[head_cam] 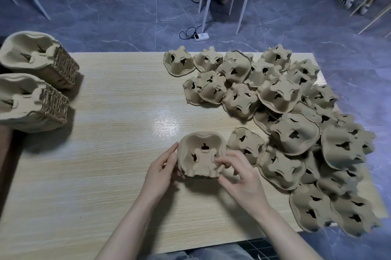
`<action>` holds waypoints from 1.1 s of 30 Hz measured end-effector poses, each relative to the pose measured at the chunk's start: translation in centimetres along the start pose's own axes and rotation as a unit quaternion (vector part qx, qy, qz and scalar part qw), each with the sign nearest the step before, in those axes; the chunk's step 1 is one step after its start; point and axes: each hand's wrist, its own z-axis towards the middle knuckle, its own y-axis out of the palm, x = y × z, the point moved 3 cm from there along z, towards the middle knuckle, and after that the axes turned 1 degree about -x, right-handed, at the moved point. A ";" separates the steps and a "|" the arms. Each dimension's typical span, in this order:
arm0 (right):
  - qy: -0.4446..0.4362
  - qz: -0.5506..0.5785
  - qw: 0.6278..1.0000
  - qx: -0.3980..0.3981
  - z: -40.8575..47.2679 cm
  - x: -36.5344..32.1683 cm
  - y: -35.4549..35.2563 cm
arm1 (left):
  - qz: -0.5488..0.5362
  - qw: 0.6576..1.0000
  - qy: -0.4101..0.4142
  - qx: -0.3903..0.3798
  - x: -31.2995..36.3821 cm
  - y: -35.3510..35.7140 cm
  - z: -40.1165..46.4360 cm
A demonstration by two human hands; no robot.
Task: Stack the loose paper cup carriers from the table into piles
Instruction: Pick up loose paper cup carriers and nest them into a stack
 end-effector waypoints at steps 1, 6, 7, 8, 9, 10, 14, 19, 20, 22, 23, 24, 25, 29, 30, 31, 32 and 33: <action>0.006 -0.002 1.000 -0.005 -0.2 0.1 0.1 | -0.004 1.000 0.002 -0.002 0.1 0.1 -0.1; 0.028 -0.005 0.999 -0.041 -1.0 0.8 0.2 | -0.011 1.000 0.006 -0.006 0.5 0.1 -0.4; 0.028 -0.008 0.999 -0.045 -1.1 0.9 0.2 | -0.008 1.000 0.002 -0.006 0.5 0.1 -0.4; 0.029 -0.012 0.998 -0.049 -1.3 1.0 0.2 | -0.004 1.000 0.000 -0.010 0.4 0.1 -0.4; 0.030 -0.014 0.998 -0.052 -1.3 1.0 0.1 | -0.001 1.000 0.001 -0.012 0.4 0.1 -0.5; 0.030 -0.016 0.998 -0.053 -1.4 1.0 0.1 | 0.000 1.000 0.003 -0.012 0.5 0.2 -0.6; 0.022 -0.037 0.997 -0.058 -1.3 0.7 0.1 | -0.006 1.000 0.001 -0.006 0.5 0.2 -0.6; 0.022 -0.058 0.996 -0.065 -0.7 0.9 0.8 | 0.005 1.000 0.008 -0.006 0.6 0.3 -0.6; 0.024 -0.062 0.995 -0.071 -0.6 1.0 1.0 | 0.005 1.000 0.010 -0.007 0.7 0.3 -0.6; 0.025 -0.069 0.994 -0.081 -0.4 1.1 1.2 | 0.003 1.000 0.007 -0.009 0.8 0.3 -0.8; 0.022 -0.076 0.993 -0.084 -0.4 1.2 1.2 | 0.000 1.000 0.004 -0.008 0.9 0.3 -0.8; 0.019 -0.085 0.992 -0.087 -0.4 1.2 1.2 | -0.002 1.000 0.003 -0.008 0.9 0.3 -0.8; 0.019 -0.093 0.992 -0.088 -0.4 1.3 1.2 | -0.003 1.000 0.003 -0.007 0.9 0.3 -0.8; 0.032 -0.104 0.991 -0.083 -0.8 1.9 1.0 | 0.001 1.000 0.009 -0.006 0.7 0.4 -0.7; 0.031 -0.108 0.990 -0.082 -1.0 2.0 1.0 | 0.003 1.000 0.009 -0.006 0.6 0.3 -0.7; 0.029 -0.110 0.990 -0.082 -1.1 2.1 1.0 | 0.004 1.000 0.008 -0.007 0.5 0.4 -0.7; 0.027 -0.110 0.990 -0.083 -1.2 2.2 1.0 | 0.005 1.000 0.008 -0.009 0.4 0.4 -0.6; 0.024 -0.109 0.990 -0.085 -1.3 2.2 1.0 | 0.007 1.000 0.008 -0.013 0.4 0.4 -0.5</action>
